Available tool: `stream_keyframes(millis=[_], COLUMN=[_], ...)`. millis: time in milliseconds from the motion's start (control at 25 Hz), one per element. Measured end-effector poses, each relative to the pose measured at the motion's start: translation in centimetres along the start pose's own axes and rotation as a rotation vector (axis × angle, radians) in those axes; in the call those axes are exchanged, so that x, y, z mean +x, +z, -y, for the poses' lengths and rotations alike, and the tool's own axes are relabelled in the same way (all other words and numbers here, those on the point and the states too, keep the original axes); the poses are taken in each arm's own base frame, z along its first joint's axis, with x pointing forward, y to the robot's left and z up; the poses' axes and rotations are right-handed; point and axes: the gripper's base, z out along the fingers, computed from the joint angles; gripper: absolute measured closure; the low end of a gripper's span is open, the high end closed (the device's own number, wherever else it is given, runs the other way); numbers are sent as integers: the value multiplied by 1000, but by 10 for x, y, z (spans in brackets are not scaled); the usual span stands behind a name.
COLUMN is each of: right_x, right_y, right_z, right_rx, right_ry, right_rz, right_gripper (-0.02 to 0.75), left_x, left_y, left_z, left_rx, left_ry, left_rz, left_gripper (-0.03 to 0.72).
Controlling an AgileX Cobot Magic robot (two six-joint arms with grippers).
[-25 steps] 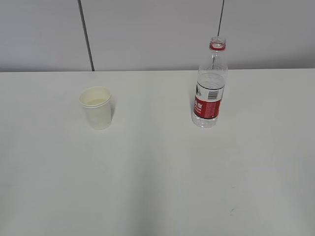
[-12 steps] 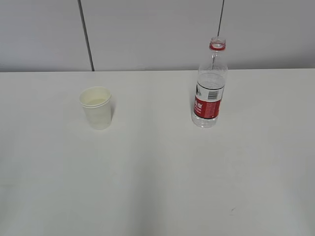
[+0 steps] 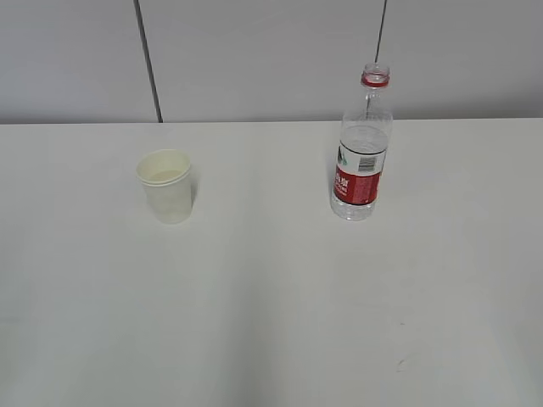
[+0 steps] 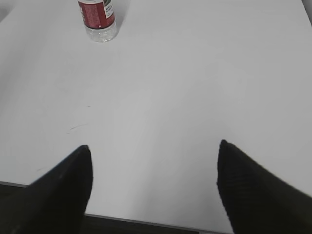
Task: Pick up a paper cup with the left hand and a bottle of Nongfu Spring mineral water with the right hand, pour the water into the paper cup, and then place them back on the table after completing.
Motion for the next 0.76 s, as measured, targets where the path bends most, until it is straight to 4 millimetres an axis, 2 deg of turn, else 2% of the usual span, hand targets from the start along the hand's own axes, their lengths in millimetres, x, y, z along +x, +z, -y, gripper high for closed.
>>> stream_keyframes(millis=[760], right_x=[0], right_y=[0], right_z=[0], right_rx=[4], right_ry=[-4], right_rz=[0], right_gripper=[152], left_x=[0], left_y=[0], left_z=[0], left_rx=[-41], left_ry=[-21], left_rz=[4], left_gripper=[415])
